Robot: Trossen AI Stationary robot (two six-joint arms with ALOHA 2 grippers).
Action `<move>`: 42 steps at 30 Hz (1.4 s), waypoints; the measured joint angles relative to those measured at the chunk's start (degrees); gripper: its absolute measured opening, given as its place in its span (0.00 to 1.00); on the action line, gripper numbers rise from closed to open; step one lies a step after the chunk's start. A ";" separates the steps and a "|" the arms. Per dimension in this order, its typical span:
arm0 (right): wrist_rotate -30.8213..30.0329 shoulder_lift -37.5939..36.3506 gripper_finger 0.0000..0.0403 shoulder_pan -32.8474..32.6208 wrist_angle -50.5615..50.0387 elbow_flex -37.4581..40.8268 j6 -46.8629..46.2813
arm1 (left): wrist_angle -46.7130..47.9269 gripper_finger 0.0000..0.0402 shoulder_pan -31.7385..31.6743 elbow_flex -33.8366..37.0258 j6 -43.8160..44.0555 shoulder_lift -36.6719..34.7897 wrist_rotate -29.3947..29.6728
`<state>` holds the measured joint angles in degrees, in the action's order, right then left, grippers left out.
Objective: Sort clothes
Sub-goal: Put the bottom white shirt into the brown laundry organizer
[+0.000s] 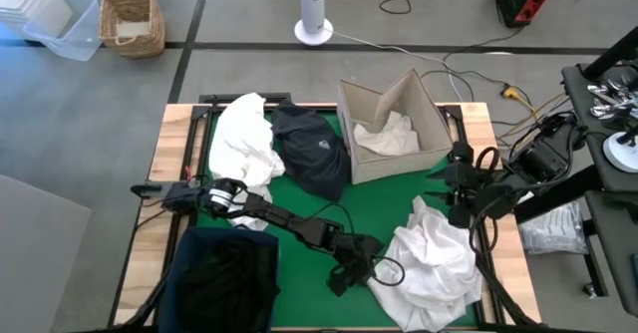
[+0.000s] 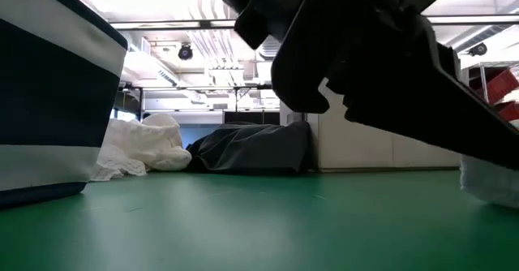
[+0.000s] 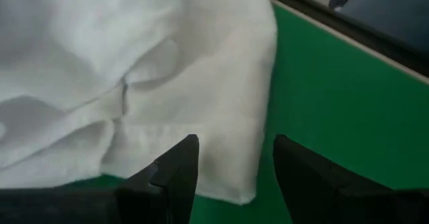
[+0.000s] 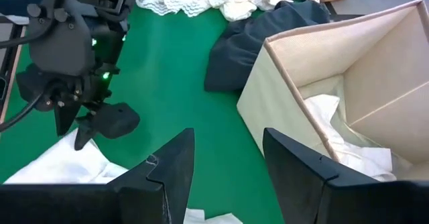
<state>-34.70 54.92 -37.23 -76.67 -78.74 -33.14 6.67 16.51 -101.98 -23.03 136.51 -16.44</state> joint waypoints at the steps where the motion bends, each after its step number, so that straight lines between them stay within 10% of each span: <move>1: 0.00 0.02 0.42 0.00 0.30 0.00 0.03 | -1.48 0.43 0.05 0.69 0.32 0.00 -0.08; 28: 0.04 0.39 0.42 0.02 0.71 0.00 0.70 | -6.67 0.02 -1.01 1.55 7.13 3.18 -2.73; 42: 0.07 0.33 0.42 0.02 0.54 0.02 1.55 | 4.92 0.00 -1.53 1.53 3.81 -5.64 -5.15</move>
<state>-34.63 55.24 -37.21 -76.14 -78.72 -31.59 11.59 14.98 -100.44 -19.22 130.87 -21.59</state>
